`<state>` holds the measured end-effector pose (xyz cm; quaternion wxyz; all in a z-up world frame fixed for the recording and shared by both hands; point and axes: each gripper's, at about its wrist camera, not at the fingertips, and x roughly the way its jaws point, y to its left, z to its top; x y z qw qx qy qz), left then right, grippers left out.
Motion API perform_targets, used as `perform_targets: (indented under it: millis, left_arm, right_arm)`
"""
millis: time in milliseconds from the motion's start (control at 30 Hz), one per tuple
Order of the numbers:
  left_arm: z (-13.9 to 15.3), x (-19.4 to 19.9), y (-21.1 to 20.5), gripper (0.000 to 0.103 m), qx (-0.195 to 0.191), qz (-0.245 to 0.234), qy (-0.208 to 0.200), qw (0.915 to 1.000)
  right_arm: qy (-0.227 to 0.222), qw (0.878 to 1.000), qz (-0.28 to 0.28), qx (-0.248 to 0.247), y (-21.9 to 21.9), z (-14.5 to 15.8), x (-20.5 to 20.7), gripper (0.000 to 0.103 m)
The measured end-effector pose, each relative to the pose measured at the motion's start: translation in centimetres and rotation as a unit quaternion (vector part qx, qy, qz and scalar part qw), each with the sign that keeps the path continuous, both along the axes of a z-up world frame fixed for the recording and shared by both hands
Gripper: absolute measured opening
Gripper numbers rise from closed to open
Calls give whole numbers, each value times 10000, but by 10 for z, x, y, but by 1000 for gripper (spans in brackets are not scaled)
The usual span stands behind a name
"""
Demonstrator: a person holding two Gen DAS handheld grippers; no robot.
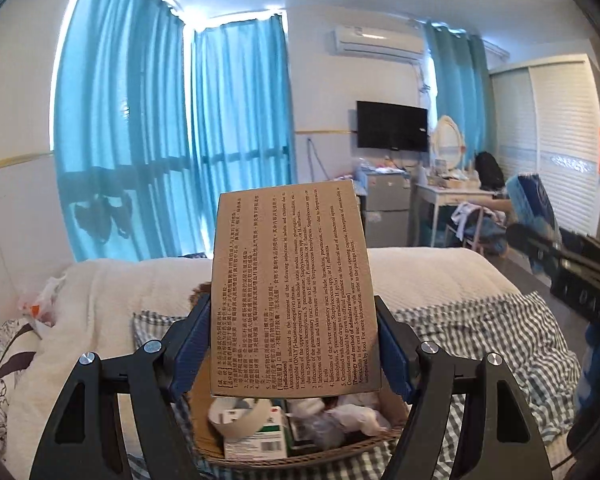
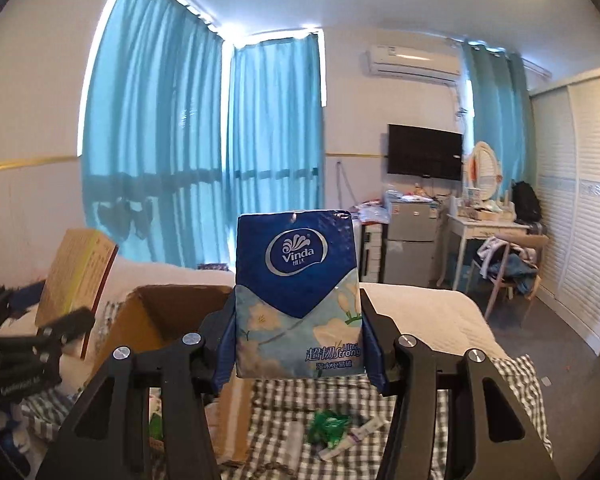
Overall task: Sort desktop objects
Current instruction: 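Lift and carry the leaflet and tissue pack with both grippers over the box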
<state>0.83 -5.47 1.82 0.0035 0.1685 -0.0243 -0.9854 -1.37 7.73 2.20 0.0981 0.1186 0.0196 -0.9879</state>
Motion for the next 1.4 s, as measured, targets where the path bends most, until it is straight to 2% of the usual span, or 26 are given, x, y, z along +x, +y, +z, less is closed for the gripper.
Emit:
perform_targets:
  millis: [200,433,567,667,967,1400]
  left_arm:
    - [0,-6,-30,76,94,373,-12,9993]
    - [-9,-15,-56,76,133,764,-115,9969]
    - [-18,-23,-63,76,59,953,-238,9951]
    - [-29,-33,-64,76,-151,1140,-319,9929]
    - [-75,-68,-71,76,-36,1162,-1095,9872]
    - [-116,-92,-72,76,-79,1192,-1881,9749]
  right_arm:
    - [-96,9988,469,124,-41,-7,-7,51]
    - [-398,9948,907,222,-74,-30,-21,51]
    - [-638,9909,1135,329,-87,-49,-31,51]
    - [-805,9871,1299,485,-100,-65,-38,51]
    - [-1411,9717,1695,843,-126,-111,-65,51]
    - [-2149,9462,2012,1343,-142,-168,-90,51]
